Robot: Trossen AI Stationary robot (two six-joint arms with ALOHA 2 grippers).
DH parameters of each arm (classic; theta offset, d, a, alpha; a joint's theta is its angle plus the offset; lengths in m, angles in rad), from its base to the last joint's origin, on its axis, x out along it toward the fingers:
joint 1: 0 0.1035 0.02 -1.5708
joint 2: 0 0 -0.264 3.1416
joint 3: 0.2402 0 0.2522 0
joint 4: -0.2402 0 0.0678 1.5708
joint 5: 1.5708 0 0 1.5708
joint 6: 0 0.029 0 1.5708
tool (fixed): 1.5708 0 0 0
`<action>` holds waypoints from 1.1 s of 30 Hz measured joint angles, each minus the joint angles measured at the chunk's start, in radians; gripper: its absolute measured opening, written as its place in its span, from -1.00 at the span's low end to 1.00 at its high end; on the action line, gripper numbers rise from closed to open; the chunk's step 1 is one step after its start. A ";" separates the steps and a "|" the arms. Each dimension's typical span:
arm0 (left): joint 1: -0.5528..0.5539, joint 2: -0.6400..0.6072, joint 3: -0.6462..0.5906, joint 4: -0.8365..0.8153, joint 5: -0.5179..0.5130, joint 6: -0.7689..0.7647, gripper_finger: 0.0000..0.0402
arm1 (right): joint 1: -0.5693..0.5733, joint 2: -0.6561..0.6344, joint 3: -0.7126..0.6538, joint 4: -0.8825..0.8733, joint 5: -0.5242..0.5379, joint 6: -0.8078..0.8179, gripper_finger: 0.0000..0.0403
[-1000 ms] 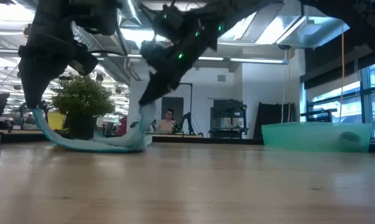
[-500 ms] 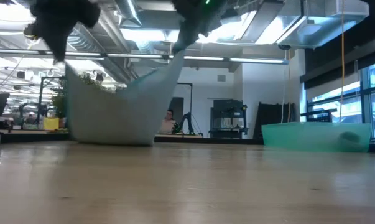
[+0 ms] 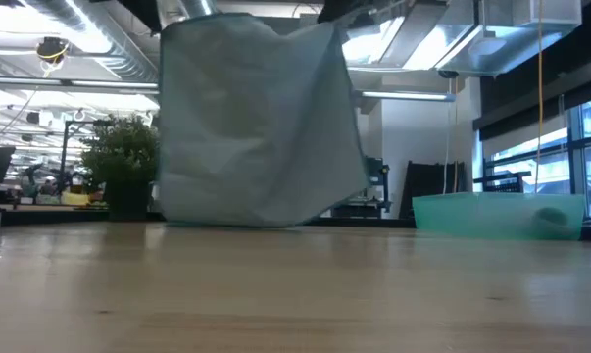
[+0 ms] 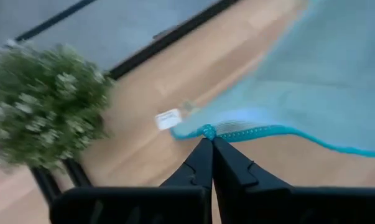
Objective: Roll microfiber towels into tight, uniform cylinder then place into a basket
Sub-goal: Fold the blue towel
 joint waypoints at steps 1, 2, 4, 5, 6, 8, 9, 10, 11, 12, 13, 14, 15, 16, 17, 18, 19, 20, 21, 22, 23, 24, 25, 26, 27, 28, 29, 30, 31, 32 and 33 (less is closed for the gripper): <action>0.025 0.008 0.017 -0.002 -0.001 0.024 -1.00 | -0.007 -0.009 0.000 -0.003 0.001 -0.001 -1.00; 0.051 0.014 0.032 0.000 -0.003 0.046 -1.00 | -0.015 -0.015 0.000 -0.014 0.001 0.000 -1.00; 0.104 0.018 0.048 0.000 -0.008 0.071 -1.00 | -0.033 -0.027 0.000 -0.027 0.001 -0.004 -1.00; 0.132 0.018 0.052 0.005 -0.012 0.080 -1.00 | -0.044 -0.032 0.000 -0.047 0.001 -0.008 -1.00; 0.159 0.016 0.054 0.017 -0.019 0.092 -1.00 | -0.056 -0.034 0.000 -0.062 0.002 -0.017 -1.00; 0.211 0.022 0.055 0.042 -0.024 0.127 -1.00 | -0.084 -0.035 0.000 -0.082 0.003 -0.027 -1.00; 0.238 0.026 0.054 0.056 -0.024 0.155 -1.00 | -0.099 -0.035 -0.001 -0.092 0.003 -0.031 -1.00; 0.264 0.031 0.054 0.074 -0.024 0.184 -1.00 | -0.115 -0.035 -0.002 -0.092 0.002 -0.037 -1.00; 0.289 0.036 0.054 0.100 -0.024 0.216 -1.00 | -0.129 -0.034 -0.002 -0.090 0.002 -0.050 -1.00; 0.309 0.041 0.054 0.127 -0.024 0.245 -1.00 | -0.144 -0.032 -0.002 -0.090 0.004 -0.053 -1.00; 0.328 0.048 0.054 0.151 -0.024 0.274 -1.00 | -0.160 -0.030 -0.002 -0.089 0.004 -0.055 -1.00; 0.345 0.056 0.054 0.181 -0.024 0.307 -1.00 | -0.173 -0.028 -0.002 -0.088 0.004 -0.056 -1.00; 0.359 0.063 0.054 0.216 -0.023 0.340 -1.00 | -0.184 -0.027 -0.002 -0.089 0.004 -0.056 -1.00; 0.370 0.070 0.054 0.245 -0.017 0.367 -1.00 | -0.192 -0.027 -0.002 -0.088 0.004 -0.056 -1.00; 0.378 0.077 0.054 0.265 -0.005 0.387 -1.00 | -0.198 -0.027 -0.002 -0.087 0.004 -0.056 -1.00; 0.381 0.083 0.054 0.280 0.008 0.395 -1.00 | -0.199 -0.027 -0.002 -0.091 0.004 -0.056 -1.00; 0.381 0.090 0.054 0.284 0.024 0.397 -1.00 | -0.199 -0.028 -0.002 -0.101 0.004 -0.056 -1.00; 0.380 0.095 0.054 0.277 0.041 0.398 -1.00 | -0.197 -0.028 -0.002 -0.120 0.002 -0.055 -1.00; 0.375 0.098 0.054 0.262 0.061 0.398 -1.00 | -0.191 -0.029 -0.002 -0.143 -0.004 -0.048 -1.00; 0.367 0.098 0.054 0.236 0.079 0.396 -1.00 | -0.181 -0.030 -0.002 -0.168 -0.011 -0.030 -1.00; 0.355 0.100 0.054 0.209 0.093 0.388 -1.00 | -0.172 -0.030 -0.002 -0.195 -0.028 -0.006 -1.00; 0.339 0.102 0.054 0.184 0.108 0.375 -1.00 | -0.161 -0.031 -0.007 -0.220 -0.049 0.015 -1.00; 0.322 0.105 0.054 0.152 0.126 0.356 -1.00 | -0.148 -0.033 -0.020 -0.239 -0.067 0.035 -1.00; 0.306 0.108 0.054 0.114 0.143 0.335 -1.00 | -0.131 -0.033 -0.035 -0.263 -0.081 0.059 -1.00; 0.290 0.110 0.053 0.078 0.159 0.317 -1.00 | -0.115 -0.033 -0.050 -0.292 -0.086 0.089 -1.00; 0.272 0.110 0.053 0.046 0.176 0.296 -1.00 | -0.098 -0.031 -0.065 -0.319 -0.086 0.117 -1.00; 0.250 0.110 0.053 0.011 0.190 0.272 -1.00 | -0.079 -0.031 -0.084 -0.339 -0.087 0.142 -1.00; 0.229 0.113 0.050 -0.020 0.198 0.247 -1.00 | -0.062 -0.031 -0.107 -0.351 -0.087 0.170 -1.00; 0.208 0.115 0.040 -0.040 0.205 0.219 -1.00 | -0.044 -0.032 -0.129 -0.356 -0.086 0.201 -1.00; 0.187 0.116 0.027 -0.059 0.208 0.190 -1.00 | -0.028 -0.032 -0.151 -0.357 -0.087 0.227 -1.00; 0.165 0.116 0.010 -0.078 0.215 0.157 -1.00 | -0.010 -0.031 -0.177 -0.357 -0.088 0.248 -1.00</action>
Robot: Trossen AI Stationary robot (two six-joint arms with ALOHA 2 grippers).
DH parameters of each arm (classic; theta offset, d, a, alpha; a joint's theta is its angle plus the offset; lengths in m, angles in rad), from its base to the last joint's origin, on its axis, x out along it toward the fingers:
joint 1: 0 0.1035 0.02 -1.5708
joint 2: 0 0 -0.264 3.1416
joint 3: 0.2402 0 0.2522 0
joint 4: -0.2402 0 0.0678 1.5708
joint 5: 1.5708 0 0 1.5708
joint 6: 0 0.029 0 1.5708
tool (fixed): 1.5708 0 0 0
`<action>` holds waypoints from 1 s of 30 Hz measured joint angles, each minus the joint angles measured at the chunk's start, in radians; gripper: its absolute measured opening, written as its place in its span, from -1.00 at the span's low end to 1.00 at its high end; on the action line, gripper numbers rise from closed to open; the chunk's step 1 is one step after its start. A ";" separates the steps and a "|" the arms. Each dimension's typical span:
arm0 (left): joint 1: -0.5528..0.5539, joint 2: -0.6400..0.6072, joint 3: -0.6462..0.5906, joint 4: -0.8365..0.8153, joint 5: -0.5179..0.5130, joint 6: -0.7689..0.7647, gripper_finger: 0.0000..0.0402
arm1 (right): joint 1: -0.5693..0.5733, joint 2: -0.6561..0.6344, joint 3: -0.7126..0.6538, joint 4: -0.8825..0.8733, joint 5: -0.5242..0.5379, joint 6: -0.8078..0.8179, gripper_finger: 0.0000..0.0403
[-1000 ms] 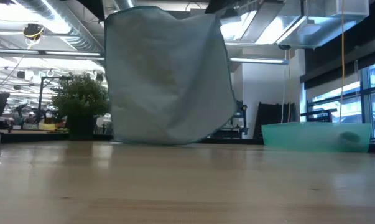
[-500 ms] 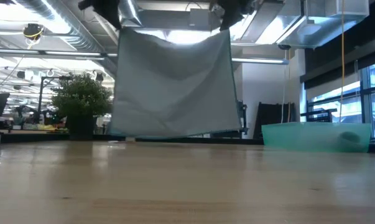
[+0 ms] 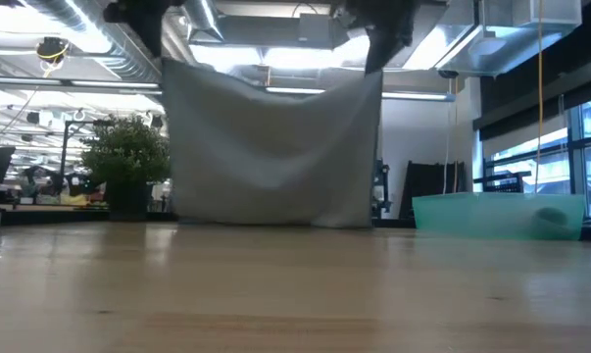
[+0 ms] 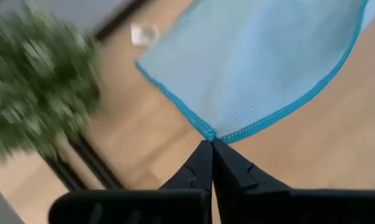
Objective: Roll microfiber towels into tight, uniform cylinder then place into a basket
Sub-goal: Fold the blue towel
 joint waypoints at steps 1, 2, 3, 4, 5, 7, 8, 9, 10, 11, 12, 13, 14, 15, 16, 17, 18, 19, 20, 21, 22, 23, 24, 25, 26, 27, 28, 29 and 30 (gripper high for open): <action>-0.021 -0.001 -0.022 -0.012 0.016 -0.029 -1.00 | 0.017 0.000 -0.024 0.003 -0.001 0.018 -1.00; -0.041 -0.002 -0.047 -0.018 0.037 -0.056 -1.00 | 0.032 0.000 -0.049 0.011 -0.004 0.037 -1.00; -0.061 -0.002 -0.074 -0.022 0.059 -0.078 -1.00 | 0.047 0.000 -0.075 0.021 -0.014 0.054 -1.00; -0.083 -0.001 -0.101 -0.023 0.078 -0.098 -1.00 | 0.063 0.000 -0.100 0.026 -0.027 0.075 -1.00; -0.108 -0.001 -0.127 -0.023 0.099 -0.120 -1.00 | 0.078 0.001 -0.120 0.026 -0.034 0.099 -1.00; -0.154 -0.001 -0.180 -0.016 0.138 -0.167 -1.00 | 0.110 0.001 -0.159 0.037 -0.055 0.135 -1.00; -0.176 -0.001 -0.208 -0.010 0.155 -0.191 -1.00 | 0.127 0.001 -0.180 0.048 -0.068 0.153 -1.00; -0.198 -0.001 -0.236 0.001 0.171 -0.217 -1.00 | 0.145 0.001 -0.202 0.062 -0.084 0.173 -1.00; -0.221 -0.001 -0.264 0.016 0.190 -0.243 -1.00 | 0.162 0.001 -0.226 0.082 -0.100 0.193 -1.00; -0.243 -0.001 -0.292 0.035 0.208 -0.267 -1.00 | 0.179 0.001 -0.247 0.100 -0.118 0.215 -1.00; -0.264 -0.001 -0.319 0.055 0.226 -0.290 -1.00 | 0.195 0.001 -0.270 0.116 -0.137 0.238 -1.00; -0.287 -0.001 -0.346 0.074 0.245 -0.314 -1.00 | 0.209 0.001 -0.294 0.136 -0.156 0.264 -1.00; -0.310 -0.001 -0.370 0.095 0.262 -0.336 -1.00 | 0.226 0.001 -0.318 0.157 -0.173 0.290 -1.00; -0.332 -0.001 -0.394 0.125 0.275 -0.356 -1.00 | 0.241 0.001 -0.340 0.175 -0.184 0.314 -1.00; -0.351 -0.001 -0.418 0.158 0.293 -0.376 -1.00 | 0.257 0.001 -0.362 0.194 -0.187 0.337 -1.00; -0.370 -0.001 -0.437 0.186 0.311 -0.394 -1.00 | 0.272 0.001 -0.383 0.217 -0.199 0.357 -1.00; -0.389 -0.001 -0.457 0.219 0.328 -0.410 -1.00 | 0.286 0.001 -0.401 0.233 -0.215 0.376 -1.00; -0.408 -0.001 -0.475 0.250 0.342 -0.426 -1.00 | 0.298 0.001 -0.418 0.248 -0.226 0.389 -1.00; -0.423 -0.001 -0.491 0.276 0.349 -0.434 -1.00 | 0.309 0.001 -0.432 0.263 -0.235 0.405 -0.99; -0.435 -0.001 -0.502 0.295 0.352 -0.440 -1.00 | 0.318 0.001 -0.443 0.276 -0.236 0.411 -0.99; -0.442 -0.001 -0.510 0.308 0.352 -0.446 -1.00 | 0.325 0.001 -0.452 0.286 -0.236 0.411 -0.99; -0.443 -0.001 -0.514 0.314 0.347 -0.451 -1.00 | 0.327 0.001 -0.456 0.288 -0.236 0.408 -0.99; -0.441 -0.001 -0.517 0.313 0.336 -0.452 -1.00 | 0.327 0.001 -0.456 0.288 -0.233 0.399 -0.99; -0.437 -0.001 -0.519 0.312 0.320 -0.452 -1.00 | 0.321 0.001 -0.456 0.289 -0.226 0.380 -0.99; -0.430 -0.001 -0.519 0.311 0.306 -0.452 -1.00 | 0.312 0.001 -0.456 0.290 -0.218 0.357 -0.99; -0.422 -0.001 -0.519 0.310 0.292 -0.451 -1.00 | 0.301 0.001 -0.456 0.289 -0.203 0.332 -0.99; -0.412 -0.001 -0.519 0.310 0.272 -0.451 -1.00 | 0.286 0.001 -0.456 0.288 -0.190 0.307 -0.99; -0.400 -0.001 -0.519 0.310 0.249 -0.450 -1.00 | 0.269 0.001 -0.456 0.289 -0.176 0.285 -0.99; -0.390 -0.001 -0.519 0.310 0.224 -0.444 -1.00 | 0.251 0.001 -0.456 0.289 -0.167 0.264 -0.99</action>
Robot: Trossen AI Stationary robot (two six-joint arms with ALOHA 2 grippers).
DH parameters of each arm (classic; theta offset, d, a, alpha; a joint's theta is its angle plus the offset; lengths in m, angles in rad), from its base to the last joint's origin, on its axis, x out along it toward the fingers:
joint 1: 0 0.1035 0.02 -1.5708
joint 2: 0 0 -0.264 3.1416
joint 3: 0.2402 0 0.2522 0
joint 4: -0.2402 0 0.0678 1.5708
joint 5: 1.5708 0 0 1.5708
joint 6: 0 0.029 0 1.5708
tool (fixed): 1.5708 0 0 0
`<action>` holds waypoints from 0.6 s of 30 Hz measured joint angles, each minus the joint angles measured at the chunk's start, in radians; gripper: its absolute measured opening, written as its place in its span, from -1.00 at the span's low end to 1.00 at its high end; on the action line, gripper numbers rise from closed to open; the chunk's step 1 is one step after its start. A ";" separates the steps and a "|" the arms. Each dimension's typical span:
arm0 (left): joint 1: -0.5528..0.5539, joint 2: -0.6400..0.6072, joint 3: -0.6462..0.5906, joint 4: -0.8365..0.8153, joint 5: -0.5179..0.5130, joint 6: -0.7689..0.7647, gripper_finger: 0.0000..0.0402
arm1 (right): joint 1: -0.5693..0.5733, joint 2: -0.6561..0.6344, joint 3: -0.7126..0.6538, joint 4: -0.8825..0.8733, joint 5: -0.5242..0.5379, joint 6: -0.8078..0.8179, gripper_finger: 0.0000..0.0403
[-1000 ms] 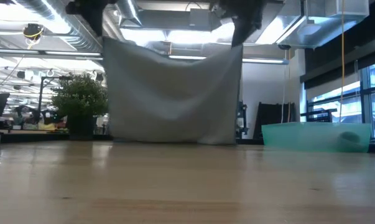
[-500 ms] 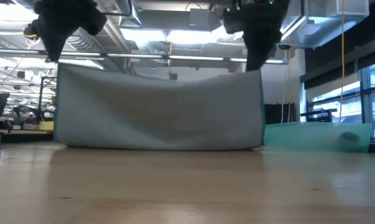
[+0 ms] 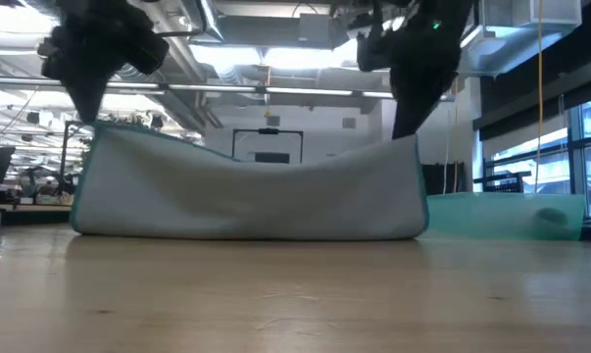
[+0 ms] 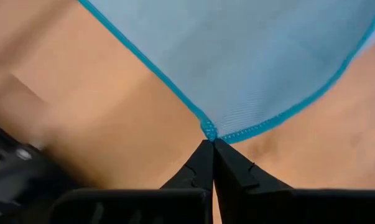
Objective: Roll microfiber towels into tight, uniform cylinder then place into a basket
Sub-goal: Fold the blue towel
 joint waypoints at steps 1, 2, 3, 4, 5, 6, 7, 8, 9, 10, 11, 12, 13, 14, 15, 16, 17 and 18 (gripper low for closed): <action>0.012 0.000 0.000 0.000 -0.021 0.013 -1.00 | -0.019 0.004 0.000 0.001 0.009 -0.019 -0.99; 0.025 0.000 0.000 0.001 -0.037 0.024 -1.00 | -0.039 0.009 0.000 0.005 0.014 -0.039 -0.99; 0.038 0.000 0.000 0.001 -0.048 0.039 -1.00 | -0.059 0.015 0.000 0.007 0.017 -0.052 -0.99; 0.052 0.000 0.000 0.000 -0.062 0.046 -1.00 | -0.077 0.023 0.000 0.012 0.020 -0.072 -0.99; 0.066 0.000 -0.003 0.003 -0.083 0.051 -1.00 | -0.094 0.032 0.000 0.026 0.021 -0.093 -0.99; 0.081 0.000 -0.009 0.006 -0.104 0.052 -1.00 | -0.111 0.042 0.000 0.037 0.021 -0.112 -0.99; 0.096 0.000 -0.018 0.005 -0.123 0.052 -1.00 | -0.128 0.056 0.000 0.045 0.022 -0.128 -0.99; 0.112 0.000 -0.029 0.003 -0.135 0.058 -1.00 | -0.144 0.068 0.000 0.059 0.021 -0.148 -0.99; 0.129 0.000 -0.042 0.005 -0.140 0.070 -1.00 | -0.156 0.081 0.000 0.076 0.022 -0.162 -0.99; 0.145 0.000 -0.057 0.004 -0.142 0.072 -1.00 | -0.170 0.093 0.000 0.088 0.023 -0.180 -0.99; 0.163 0.000 -0.072 0.007 -0.144 0.074 -1.00 | -0.183 0.101 0.000 0.090 0.031 -0.206 -0.99; 0.181 0.000 -0.090 0.018 -0.144 0.075 -1.00 | -0.194 0.109 0.000 0.090 0.064 -0.223 -0.99; 0.195 0.000 -0.111 0.034 -0.145 0.078 -1.00 | -0.205 0.114 0.000 0.093 0.098 -0.223 -0.99; 0.209 0.000 -0.129 0.048 -0.146 0.089 -1.00 | -0.219 0.118 0.000 0.096 0.121 -0.223 -0.99; 0.222 0.000 -0.144 0.069 -0.146 0.106 -1.00 | -0.232 0.119 0.000 0.104 0.131 -0.224 -0.99; 0.235 0.000 -0.158 0.096 -0.146 0.121 -1.00 | -0.244 0.119 0.000 0.111 0.132 -0.225 -0.99; 0.248 0.000 -0.172 0.121 -0.145 0.134 -1.00 | -0.257 0.119 0.000 0.114 0.129 -0.225 -0.99; 0.262 0.000 -0.186 0.145 -0.146 0.150 -1.00 | -0.267 0.119 0.000 0.117 0.127 -0.225 -0.99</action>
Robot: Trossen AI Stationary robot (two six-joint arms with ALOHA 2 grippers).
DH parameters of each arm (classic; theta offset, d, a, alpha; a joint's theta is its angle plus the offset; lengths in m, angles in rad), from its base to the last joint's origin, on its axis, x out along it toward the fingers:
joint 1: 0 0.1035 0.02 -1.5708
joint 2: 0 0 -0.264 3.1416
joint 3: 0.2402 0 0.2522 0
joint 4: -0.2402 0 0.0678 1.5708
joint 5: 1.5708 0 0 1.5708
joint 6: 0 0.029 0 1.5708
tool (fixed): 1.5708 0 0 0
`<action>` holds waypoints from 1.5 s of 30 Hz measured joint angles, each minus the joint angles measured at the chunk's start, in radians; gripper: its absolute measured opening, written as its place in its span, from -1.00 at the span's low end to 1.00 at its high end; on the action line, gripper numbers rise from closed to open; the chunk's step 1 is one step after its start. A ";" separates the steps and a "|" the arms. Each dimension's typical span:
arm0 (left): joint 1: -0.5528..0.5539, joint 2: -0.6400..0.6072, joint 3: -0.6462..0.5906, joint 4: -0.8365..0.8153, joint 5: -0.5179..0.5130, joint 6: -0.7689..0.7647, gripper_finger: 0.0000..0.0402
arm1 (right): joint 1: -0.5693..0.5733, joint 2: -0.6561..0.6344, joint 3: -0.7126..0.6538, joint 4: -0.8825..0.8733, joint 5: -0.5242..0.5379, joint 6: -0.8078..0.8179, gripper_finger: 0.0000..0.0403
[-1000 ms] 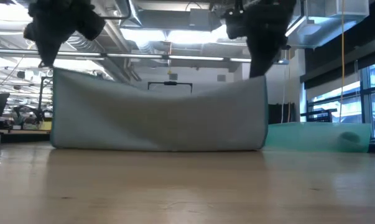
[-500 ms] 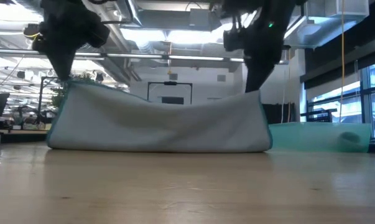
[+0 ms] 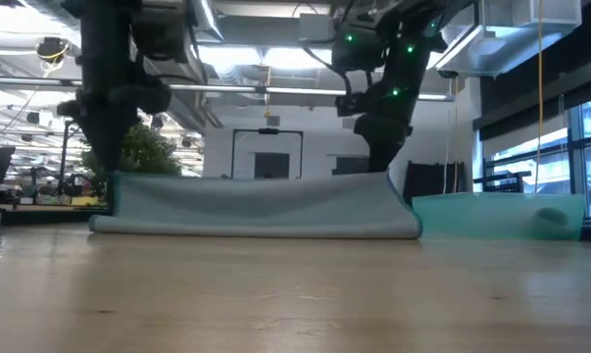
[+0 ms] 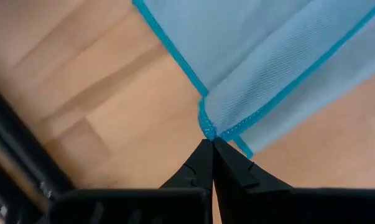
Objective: Roll microfiber towels into tight, uniform cylinder then place into a basket
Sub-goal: Fold the blue towel
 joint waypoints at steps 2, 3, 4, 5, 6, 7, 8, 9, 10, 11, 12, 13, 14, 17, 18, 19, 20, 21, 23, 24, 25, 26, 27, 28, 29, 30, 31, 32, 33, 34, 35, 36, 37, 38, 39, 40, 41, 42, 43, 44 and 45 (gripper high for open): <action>0.027 0.000 -0.019 0.056 -0.010 0.026 -1.00 | -0.015 0.000 0.000 0.008 -0.009 -0.002 -0.99; 0.040 0.000 -0.024 0.074 -0.023 0.032 -1.00 | -0.021 0.000 0.000 0.015 -0.010 -0.002 -0.99; 0.053 0.000 -0.026 0.084 -0.037 0.043 -1.00 | -0.026 0.000 0.000 0.021 -0.010 -0.003 -0.99; 0.068 0.000 -0.027 0.087 -0.050 0.053 -1.00 | -0.031 0.000 0.000 0.028 -0.014 -0.003 -0.99; 0.081 0.000 -0.027 0.091 -0.065 0.057 -1.00 | -0.036 0.000 0.000 0.038 -0.026 -0.003 -0.99; 0.096 0.000 -0.027 0.097 -0.075 0.062 -1.00 | -0.042 0.001 0.000 0.049 -0.037 -0.004 -0.99; 0.110 0.000 -0.027 0.103 -0.080 0.074 -1.00 | -0.046 0.001 0.000 0.057 -0.042 -0.007 -0.99; 0.124 0.000 -0.027 0.108 -0.083 0.081 -1.00 | -0.049 0.001 0.000 0.068 -0.044 -0.013 -0.99; 0.137 0.000 -0.027 0.110 -0.089 0.083 -1.00 | -0.053 0.001 0.000 0.080 -0.043 -0.024 -0.99; 0.150 0.000 -0.027 0.110 -0.096 0.085 -1.00 | -0.059 0.001 0.000 0.090 -0.043 -0.030 -0.99; 0.164 0.000 -0.027 0.116 -0.103 0.092 -1.00 | -0.065 0.001 0.000 0.099 -0.044 -0.033 -0.99; 0.177 0.000 -0.027 0.129 -0.107 0.105 -1.00 | -0.071 0.001 0.000 0.105 -0.045 -0.034 -0.99; 0.187 0.000 -0.027 0.144 -0.109 0.108 -1.00 | -0.079 0.001 0.000 0.108 -0.045 -0.034 -0.99; 0.213 0.000 -0.027 0.172 -0.117 0.115 -1.00 | -0.099 0.001 0.000 0.119 -0.037 -0.051 -0.99; 0.221 0.000 -0.027 0.176 -0.117 0.125 -1.00 | -0.106 0.001 0.000 0.120 -0.037 -0.058 -0.99; 0.230 0.000 -0.027 0.180 -0.117 0.130 -1.00 | -0.112 0.001 0.000 0.121 -0.037 -0.060 -0.98; 0.238 0.000 -0.027 0.180 -0.118 0.132 -1.00 | -0.119 0.001 0.000 0.121 -0.037 -0.063 -0.98; 0.247 0.000 -0.027 0.179 -0.118 0.132 -1.00 | -0.125 0.001 0.000 0.121 -0.037 -0.063 -0.98; 0.263 0.000 -0.027 0.180 -0.117 0.132 -1.00 | -0.134 0.001 0.000 0.121 -0.037 -0.072 -0.98; 0.271 0.000 -0.027 0.180 -0.117 0.132 -1.00 | -0.138 0.001 0.000 0.121 -0.038 -0.079 -0.98; 0.279 0.000 -0.027 0.180 -0.117 0.131 -1.00 | -0.141 0.001 0.000 0.121 -0.037 -0.082 -0.98; 0.285 0.000 -0.027 0.180 -0.113 0.130 -1.00 | -0.144 0.001 0.000 0.121 -0.038 -0.083 -0.98; 0.290 0.000 -0.027 0.180 -0.108 0.130 -1.00 | -0.147 0.001 0.000 0.121 -0.038 -0.084 -0.98; 0.294 0.001 -0.027 0.182 -0.106 0.130 -1.00 | -0.149 0.001 0.000 0.121 -0.043 -0.085 -0.98; 0.295 0.003 -0.027 0.186 -0.104 0.130 -1.00 | -0.151 0.001 0.000 0.121 -0.051 -0.085 -0.98; 0.295 0.006 -0.027 0.191 -0.098 0.130 -1.00 | -0.151 0.001 0.000 0.122 -0.059 -0.088 -0.98; 0.294 0.008 -0.027 0.191 -0.092 0.130 -1.00 | -0.152 0.001 0.000 0.123 -0.062 -0.098 -0.98; 0.295 0.008 -0.027 0.190 -0.088 0.130 -1.00 | -0.151 0.001 0.000 0.124 -0.063 -0.105 -0.98; 0.297 0.007 -0.027 0.190 -0.088 0.130 -1.00 | -0.151 0.001 0.000 0.125 -0.063 -0.109 -0.98; 0.298 0.007 -0.027 0.190 -0.088 0.129 -1.00 | -0.151 0.001 0.000 0.126 -0.064 -0.109 -0.98; 0.298 0.007 -0.027 0.190 -0.088 0.130 -1.00 | -0.151 0.001 0.000 0.126 -0.064 -0.109 -0.98; 0.298 0.007 -0.027 0.191 -0.088 0.131 -1.00 | -0.151 0.001 0.000 0.127 -0.064 -0.107 -0.98; 0.298 0.007 -0.027 0.193 -0.088 0.132 -1.00 | -0.151 0.001 0.000 0.130 -0.063 -0.107 -0.97; 0.298 0.007 -0.027 0.196 -0.089 0.133 -1.00 | -0.151 0.001 0.000 0.136 -0.060 -0.107 -0.97; 0.300 0.007 -0.027 0.201 -0.091 0.133 -0.99 | -0.151 0.001 0.000 0.145 -0.059 -0.108 -0.96; 0.302 0.007 -0.027 0.206 -0.094 0.133 -0.98 | -0.151 0.001 0.000 0.153 -0.058 -0.108 -0.94; 0.305 0.007 -0.027 0.210 -0.098 0.133 -0.96 | -0.151 0.001 0.000 0.159 -0.058 -0.109 -0.91; 0.308 0.007 -0.027 0.214 -0.099 0.134 -0.94 | -0.151 0.001 0.000 0.166 -0.058 -0.108 -0.88; 0.310 0.007 -0.027 0.218 -0.099 0.134 -0.91 | -0.151 0.001 0.000 0.172 -0.057 -0.108 -0.84; 0.313 0.007 -0.027 0.222 -0.099 0.134 -0.89 | -0.151 0.001 0.000 0.176 -0.057 -0.108 -0.80; 0.315 0.007 -0.027 0.227 -0.099 0.134 -0.85 | -0.151 0.001 0.000 0.176 -0.056 -0.108 -0.76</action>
